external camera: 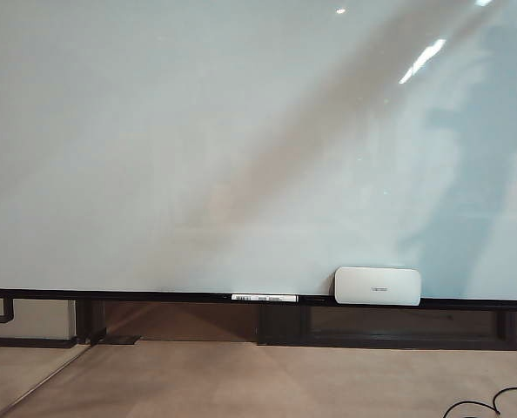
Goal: Reach to the right to find the marker pen, pick it up, and write the number 18 on the whiteboard.
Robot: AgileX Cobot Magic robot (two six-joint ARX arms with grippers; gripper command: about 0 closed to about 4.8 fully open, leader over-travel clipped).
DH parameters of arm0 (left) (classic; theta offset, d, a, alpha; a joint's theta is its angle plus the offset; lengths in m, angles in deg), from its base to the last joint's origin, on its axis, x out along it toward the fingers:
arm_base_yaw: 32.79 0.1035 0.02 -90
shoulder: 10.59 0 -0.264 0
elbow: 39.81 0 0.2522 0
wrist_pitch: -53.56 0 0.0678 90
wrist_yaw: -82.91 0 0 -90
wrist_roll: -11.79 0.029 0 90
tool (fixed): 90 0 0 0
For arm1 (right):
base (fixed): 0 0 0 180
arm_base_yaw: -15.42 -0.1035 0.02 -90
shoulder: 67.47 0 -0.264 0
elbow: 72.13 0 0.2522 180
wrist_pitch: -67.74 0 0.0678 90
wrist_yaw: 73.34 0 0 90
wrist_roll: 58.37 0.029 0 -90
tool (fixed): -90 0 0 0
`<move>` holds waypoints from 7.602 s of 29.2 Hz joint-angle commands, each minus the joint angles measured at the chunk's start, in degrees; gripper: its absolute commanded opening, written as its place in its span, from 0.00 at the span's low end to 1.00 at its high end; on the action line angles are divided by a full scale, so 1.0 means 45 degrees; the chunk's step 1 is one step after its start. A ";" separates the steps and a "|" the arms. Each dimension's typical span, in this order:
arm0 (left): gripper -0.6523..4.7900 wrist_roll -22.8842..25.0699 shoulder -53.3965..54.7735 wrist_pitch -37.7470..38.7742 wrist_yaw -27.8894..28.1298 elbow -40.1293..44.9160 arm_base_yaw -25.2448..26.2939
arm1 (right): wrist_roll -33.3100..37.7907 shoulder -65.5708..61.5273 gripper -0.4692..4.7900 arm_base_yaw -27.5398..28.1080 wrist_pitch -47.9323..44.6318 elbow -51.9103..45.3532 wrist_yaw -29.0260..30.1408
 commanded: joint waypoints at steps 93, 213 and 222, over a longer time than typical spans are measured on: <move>0.16 0.9491 -0.2919 0.8621 1.1361 -0.1438 0.1394 | -0.4668 -0.2778 0.08 -1.1647 -1.5650 -0.6173 -0.7757; 0.16 1.0598 -0.2934 0.8937 0.9340 -0.1438 0.1394 | -0.5654 -0.3332 0.08 -1.1094 -1.3814 -0.5853 -0.9758; 0.16 1.0598 -0.2934 0.8937 0.9340 -0.1438 0.1394 | -0.4930 -0.3463 0.08 -1.0831 -1.2687 -0.5858 -0.9753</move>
